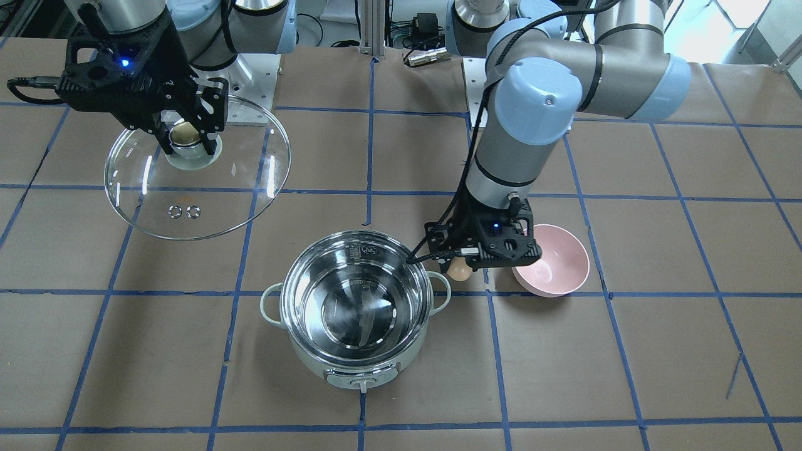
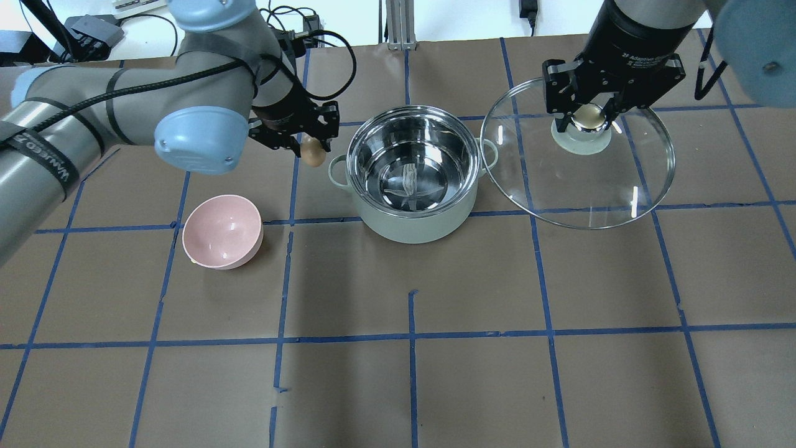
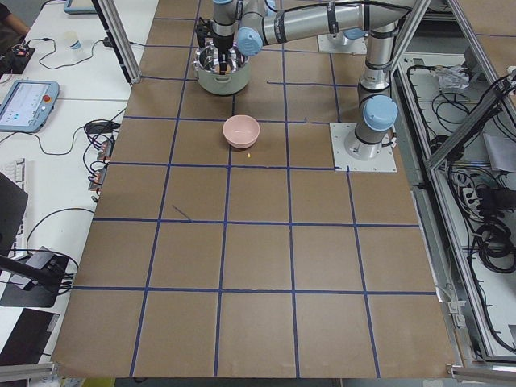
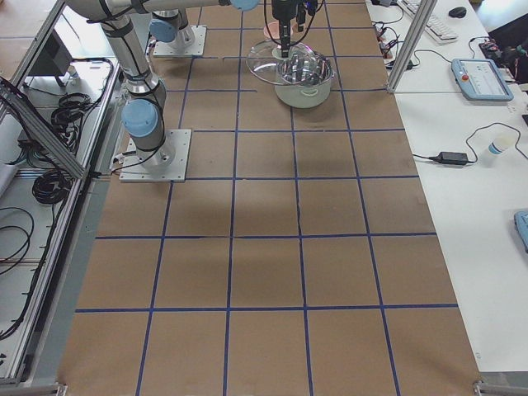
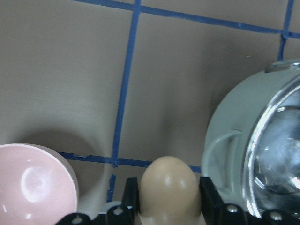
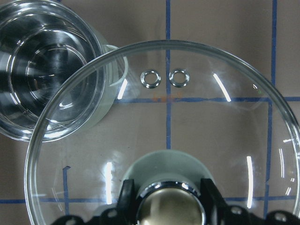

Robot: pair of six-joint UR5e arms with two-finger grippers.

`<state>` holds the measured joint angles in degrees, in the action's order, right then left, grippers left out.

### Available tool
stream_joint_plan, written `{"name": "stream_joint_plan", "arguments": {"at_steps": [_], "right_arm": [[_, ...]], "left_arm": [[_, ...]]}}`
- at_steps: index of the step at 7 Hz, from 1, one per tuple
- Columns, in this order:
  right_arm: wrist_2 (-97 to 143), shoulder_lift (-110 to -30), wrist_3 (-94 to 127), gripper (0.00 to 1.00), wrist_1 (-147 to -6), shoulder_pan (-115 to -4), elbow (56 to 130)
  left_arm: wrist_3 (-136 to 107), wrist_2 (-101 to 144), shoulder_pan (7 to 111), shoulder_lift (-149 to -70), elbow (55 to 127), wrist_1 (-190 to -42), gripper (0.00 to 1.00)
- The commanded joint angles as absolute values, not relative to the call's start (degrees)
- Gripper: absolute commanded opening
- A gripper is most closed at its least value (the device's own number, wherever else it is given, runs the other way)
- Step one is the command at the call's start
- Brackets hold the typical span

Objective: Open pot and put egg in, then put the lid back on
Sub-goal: 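Lift the egg with the left gripper and carry it over the pot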

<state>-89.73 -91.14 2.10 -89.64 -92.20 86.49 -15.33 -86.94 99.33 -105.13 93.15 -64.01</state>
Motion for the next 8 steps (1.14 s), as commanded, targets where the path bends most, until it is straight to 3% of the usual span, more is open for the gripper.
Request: {"name": "stream_joint_plan", "arguments": {"at_steps": [1, 8], "right_arm": [[-89.7, -91.1, 2.0, 0.02, -89.6, -92.2, 86.5], [-89.7, -91.1, 1.9, 0.02, -89.6, -92.2, 86.5]], "left_arm": [[-16.9, -89.2, 105.1, -109.6, 89.7, -62.0, 0.23], [-19.3, -94.5, 109.3, -117.4, 90.4, -52.0, 0.25]]}}
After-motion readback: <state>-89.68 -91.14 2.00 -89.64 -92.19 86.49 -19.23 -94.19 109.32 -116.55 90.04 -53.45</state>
